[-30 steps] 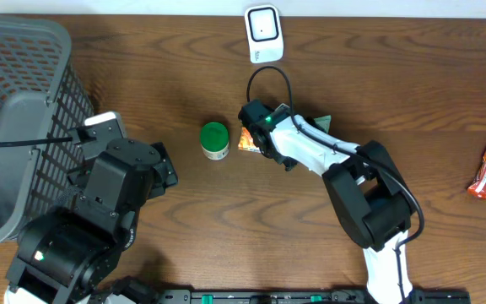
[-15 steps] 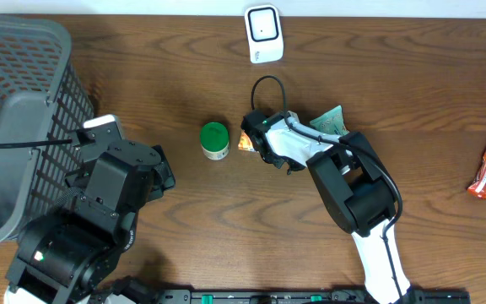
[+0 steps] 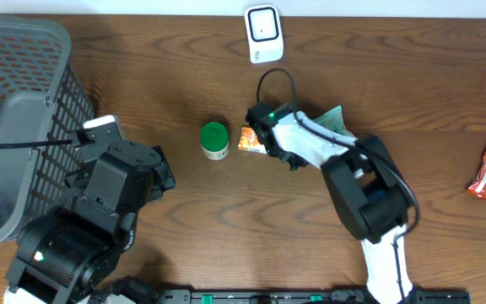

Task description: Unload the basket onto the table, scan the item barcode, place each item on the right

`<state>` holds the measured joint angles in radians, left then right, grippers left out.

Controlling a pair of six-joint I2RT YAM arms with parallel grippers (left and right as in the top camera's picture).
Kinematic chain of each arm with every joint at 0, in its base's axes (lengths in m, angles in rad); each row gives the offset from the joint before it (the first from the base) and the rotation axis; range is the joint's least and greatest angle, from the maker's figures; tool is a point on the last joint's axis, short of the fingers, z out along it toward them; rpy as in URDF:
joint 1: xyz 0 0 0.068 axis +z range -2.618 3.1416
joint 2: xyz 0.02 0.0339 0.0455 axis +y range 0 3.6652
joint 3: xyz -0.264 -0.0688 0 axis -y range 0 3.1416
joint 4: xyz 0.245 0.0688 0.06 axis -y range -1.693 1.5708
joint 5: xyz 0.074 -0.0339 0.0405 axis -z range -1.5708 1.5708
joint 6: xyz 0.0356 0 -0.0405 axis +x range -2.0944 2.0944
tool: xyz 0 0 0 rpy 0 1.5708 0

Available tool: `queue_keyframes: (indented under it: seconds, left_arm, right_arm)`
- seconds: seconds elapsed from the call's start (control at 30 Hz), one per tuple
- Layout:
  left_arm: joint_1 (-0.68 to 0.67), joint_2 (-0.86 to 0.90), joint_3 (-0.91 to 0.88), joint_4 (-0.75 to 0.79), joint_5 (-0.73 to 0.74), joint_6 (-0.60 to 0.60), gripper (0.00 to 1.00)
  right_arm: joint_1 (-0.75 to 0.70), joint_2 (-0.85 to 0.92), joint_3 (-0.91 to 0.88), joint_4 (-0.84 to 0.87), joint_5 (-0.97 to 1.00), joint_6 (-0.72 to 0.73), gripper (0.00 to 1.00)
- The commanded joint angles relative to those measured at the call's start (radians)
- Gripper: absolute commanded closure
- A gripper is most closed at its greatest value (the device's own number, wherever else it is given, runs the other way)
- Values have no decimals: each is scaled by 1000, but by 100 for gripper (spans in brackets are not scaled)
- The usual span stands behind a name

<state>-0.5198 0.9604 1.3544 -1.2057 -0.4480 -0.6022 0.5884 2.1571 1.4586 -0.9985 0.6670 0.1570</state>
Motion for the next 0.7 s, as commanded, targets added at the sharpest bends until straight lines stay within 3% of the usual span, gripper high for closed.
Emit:
queue_keyframes:
  seconds: [0.0,0.07,0.1,0.3,0.67]
  left_arm:
    - [4,-1,6,-5,-17,6,5]
    - [4,-1,6,-5,-17,5,5]
    - [4,-1,6,-5,-17,5,5]
    - [4,-1,6,-14,-17,6,5]
    - [4,-1,6,-21,-17,6,5]
  right_arm:
    - [-30,-123,-2,29,-212,-94,18]
    - [-55,-138,-2,39,-233,-126,4]
    - [-71,-139,-2,41,-235,-129,4]
    - [-156,-126,-2,42,-278,-130,26]
    - [-201,-119,-37,95,-284,-166,26]
